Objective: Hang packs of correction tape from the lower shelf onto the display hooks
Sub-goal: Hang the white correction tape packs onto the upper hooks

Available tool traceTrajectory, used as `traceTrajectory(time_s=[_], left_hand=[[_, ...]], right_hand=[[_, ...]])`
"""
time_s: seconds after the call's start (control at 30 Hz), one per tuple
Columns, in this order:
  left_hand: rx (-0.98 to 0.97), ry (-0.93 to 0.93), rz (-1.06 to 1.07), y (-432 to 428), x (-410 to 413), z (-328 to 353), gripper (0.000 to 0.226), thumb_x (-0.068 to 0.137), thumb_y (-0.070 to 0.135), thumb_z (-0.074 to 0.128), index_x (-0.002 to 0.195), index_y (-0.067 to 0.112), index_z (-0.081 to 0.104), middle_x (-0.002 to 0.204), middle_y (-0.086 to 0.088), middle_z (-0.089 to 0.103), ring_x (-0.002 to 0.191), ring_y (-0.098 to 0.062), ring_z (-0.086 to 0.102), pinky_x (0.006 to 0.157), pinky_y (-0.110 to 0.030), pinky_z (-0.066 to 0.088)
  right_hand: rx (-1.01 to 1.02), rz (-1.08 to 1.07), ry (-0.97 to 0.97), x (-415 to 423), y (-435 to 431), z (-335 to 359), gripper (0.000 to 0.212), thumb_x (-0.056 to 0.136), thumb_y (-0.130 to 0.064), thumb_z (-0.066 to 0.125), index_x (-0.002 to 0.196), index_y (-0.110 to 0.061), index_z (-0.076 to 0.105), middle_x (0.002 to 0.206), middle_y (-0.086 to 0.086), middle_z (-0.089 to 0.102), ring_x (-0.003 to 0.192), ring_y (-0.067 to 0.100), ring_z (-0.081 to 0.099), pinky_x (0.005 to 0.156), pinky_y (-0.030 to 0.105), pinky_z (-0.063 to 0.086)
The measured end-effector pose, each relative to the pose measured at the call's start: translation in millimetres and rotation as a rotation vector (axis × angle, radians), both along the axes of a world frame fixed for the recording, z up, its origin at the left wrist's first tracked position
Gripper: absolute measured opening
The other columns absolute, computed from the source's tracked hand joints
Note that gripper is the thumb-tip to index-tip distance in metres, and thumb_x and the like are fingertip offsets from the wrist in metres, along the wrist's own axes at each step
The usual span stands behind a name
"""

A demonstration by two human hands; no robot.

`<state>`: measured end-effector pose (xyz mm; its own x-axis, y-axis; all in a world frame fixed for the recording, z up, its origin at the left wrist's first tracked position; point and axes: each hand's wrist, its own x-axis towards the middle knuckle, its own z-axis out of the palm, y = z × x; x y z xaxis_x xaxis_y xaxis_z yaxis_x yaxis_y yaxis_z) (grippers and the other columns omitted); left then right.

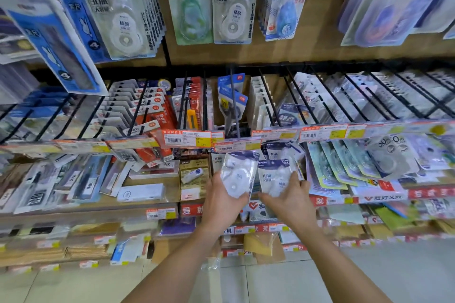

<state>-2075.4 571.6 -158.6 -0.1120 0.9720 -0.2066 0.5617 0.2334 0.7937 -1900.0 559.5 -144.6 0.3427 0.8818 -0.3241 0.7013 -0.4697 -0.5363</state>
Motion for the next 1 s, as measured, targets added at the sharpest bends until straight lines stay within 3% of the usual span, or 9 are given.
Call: traceTrajectory(time_s=[0.13,0.27,0.4,0.53,0.67,0.77,0.9,1.0], left_hand=[[-0.014,-0.054,0.041,-28,0,5,0.086,0.063,0.045,0.081,0.137,0.028,0.04,0.126,0.008,0.051,0.116,-0.016,0.056,0.092,-0.038,0.053],[-0.044,-0.107,0.096,-61,-7,16,0.088,0.066,0.046,0.082,0.14,0.034,0.036,0.126,0.019,0.046,0.119,-0.006,0.05,0.096,-0.032,0.046],[-0.022,-0.208,0.174,-83,-16,41,0.078,0.065,0.04,0.084,0.126,0.046,0.035,0.117,0.022,0.052,0.104,-0.003,0.056,0.088,-0.027,0.048],[0.062,-0.267,0.194,-98,-33,62,0.083,0.067,0.037,0.087,0.126,0.048,0.03,0.12,0.02,0.055,0.109,-0.006,0.06,0.097,-0.035,0.052],[0.157,-0.263,0.207,-96,-48,78,0.081,0.065,0.045,0.086,0.128,0.046,0.035,0.12,0.019,0.059,0.108,-0.003,0.062,0.095,-0.038,0.055],[0.192,-0.334,0.215,-97,-59,94,0.078,0.07,0.035,0.087,0.13,0.039,0.037,0.119,0.014,0.062,0.102,0.0,0.065,0.09,-0.032,0.057],[0.262,-0.367,0.223,-94,-77,124,0.075,0.076,0.027,0.085,0.128,0.039,0.032,0.114,0.017,0.06,0.091,0.015,0.061,0.075,-0.01,0.051],[0.322,-0.346,0.247,-90,-92,142,0.076,0.076,0.028,0.085,0.128,0.039,0.03,0.115,0.016,0.056,0.094,0.009,0.061,0.07,-0.009,0.048]], right_hand=[[0.055,-0.068,0.054,-4,-24,-4,0.121,0.07,-0.078,0.071,0.159,-0.014,0.021,0.155,0.014,0.03,0.139,0.037,0.045,0.102,0.051,0.046],[0.129,-0.13,0.143,-8,-56,1,0.095,0.073,-0.084,0.06,0.144,-0.021,0.047,0.139,0.011,0.053,0.129,0.031,0.053,0.099,0.05,0.049],[0.205,-0.172,0.251,-16,-80,28,0.062,0.075,-0.07,0.071,0.121,-0.031,0.052,0.115,-0.006,0.064,0.102,0.02,0.066,0.087,0.045,0.055],[0.275,-0.176,0.385,-30,-91,64,0.052,0.075,-0.051,0.084,0.107,-0.036,0.046,0.097,-0.014,0.069,0.089,0.012,0.07,0.08,0.04,0.056],[0.349,-0.087,0.535,-47,-83,96,0.052,0.074,-0.042,0.089,0.108,-0.024,0.053,0.092,-0.006,0.073,0.079,0.01,0.073,0.074,0.036,0.059],[0.421,-0.008,0.66,-62,-77,115,0.037,0.081,-0.032,0.086,0.103,-0.024,0.058,0.09,-0.005,0.076,0.079,0.007,0.074,0.07,0.03,0.06],[0.467,0.109,0.828,-79,-58,137,0.027,0.093,-0.028,0.074,0.117,-0.027,0.061,0.105,-0.001,0.077,0.095,0.018,0.076,0.082,0.046,0.062],[0.487,0.138,0.921,-91,-38,152,0.029,0.092,-0.014,0.074,0.119,-0.021,0.063,0.107,0.004,0.078,0.097,0.027,0.076,0.081,0.046,0.061]])
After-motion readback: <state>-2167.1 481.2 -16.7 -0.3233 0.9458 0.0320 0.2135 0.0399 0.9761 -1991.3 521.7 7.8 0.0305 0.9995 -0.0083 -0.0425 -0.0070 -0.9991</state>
